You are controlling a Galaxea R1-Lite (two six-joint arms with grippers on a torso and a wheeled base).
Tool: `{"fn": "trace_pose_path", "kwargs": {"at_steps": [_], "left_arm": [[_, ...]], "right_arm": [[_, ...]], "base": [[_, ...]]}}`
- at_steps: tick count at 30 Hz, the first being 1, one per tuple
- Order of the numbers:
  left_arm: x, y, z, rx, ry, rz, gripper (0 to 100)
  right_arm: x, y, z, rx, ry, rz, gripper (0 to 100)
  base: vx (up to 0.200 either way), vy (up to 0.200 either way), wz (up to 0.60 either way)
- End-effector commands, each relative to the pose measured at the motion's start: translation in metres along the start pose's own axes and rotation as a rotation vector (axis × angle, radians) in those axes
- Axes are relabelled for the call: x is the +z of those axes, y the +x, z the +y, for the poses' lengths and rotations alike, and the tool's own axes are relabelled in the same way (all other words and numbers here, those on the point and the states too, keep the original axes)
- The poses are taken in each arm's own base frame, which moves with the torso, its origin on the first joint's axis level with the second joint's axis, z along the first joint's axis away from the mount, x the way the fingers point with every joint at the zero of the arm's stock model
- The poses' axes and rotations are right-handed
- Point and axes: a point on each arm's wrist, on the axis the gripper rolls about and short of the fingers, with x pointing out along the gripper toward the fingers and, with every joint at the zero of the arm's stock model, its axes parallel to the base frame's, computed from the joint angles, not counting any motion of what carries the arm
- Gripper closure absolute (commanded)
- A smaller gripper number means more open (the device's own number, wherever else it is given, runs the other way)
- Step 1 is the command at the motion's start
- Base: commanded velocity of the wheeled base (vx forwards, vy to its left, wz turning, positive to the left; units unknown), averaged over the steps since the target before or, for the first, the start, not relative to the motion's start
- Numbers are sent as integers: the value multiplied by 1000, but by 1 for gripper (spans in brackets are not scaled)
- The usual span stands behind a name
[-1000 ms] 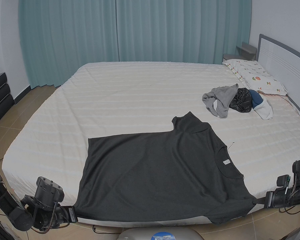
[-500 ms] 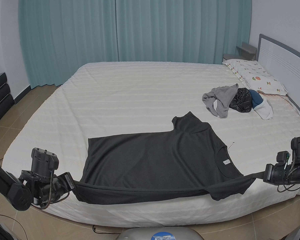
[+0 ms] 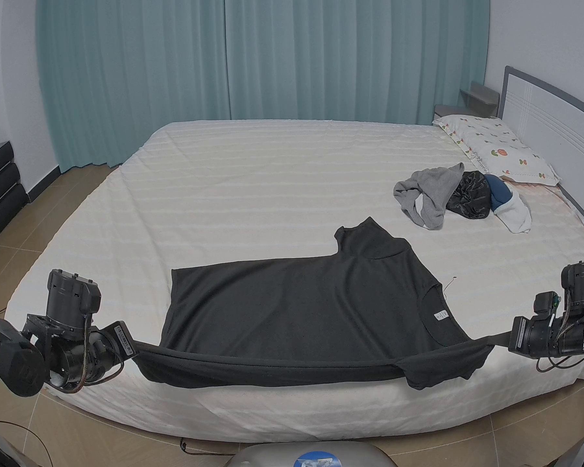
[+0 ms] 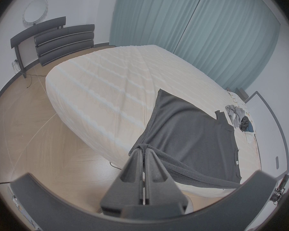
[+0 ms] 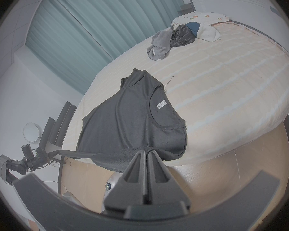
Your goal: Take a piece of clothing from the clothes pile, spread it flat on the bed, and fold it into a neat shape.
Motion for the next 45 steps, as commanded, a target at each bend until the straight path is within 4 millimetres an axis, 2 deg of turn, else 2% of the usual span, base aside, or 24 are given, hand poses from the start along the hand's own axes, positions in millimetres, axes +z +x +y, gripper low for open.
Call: {"fn": "trace_pose_path", "kwargs": {"at_steps": [1, 11, 23, 30, 37, 45], "left_arm": [[8, -16, -4, -34, 0, -27, 100], [-5, 2, 0, 29, 23, 62, 100], [-3, 28, -8, 69, 26, 100, 100], [5, 29, -2, 87, -7, 80, 100], [-3, 21, 3, 86, 5, 94, 100], [3, 36, -7, 74, 4, 110, 100]], "right_arm": [[-2, 2, 0, 1, -1, 14, 100], [-4, 0, 1, 2, -7, 14, 100], [5, 11, 4, 12, -17, 19, 100], [2, 14, 0, 1, -4, 40, 100], [-4, 9, 2, 4, -11, 42, 100], [10, 21, 2, 7, -13, 34, 100]], "base": [[0, 0, 0], [0, 0, 0], [0, 0, 0], [0, 0, 0], [0, 0, 0], [0, 0, 0]]}}
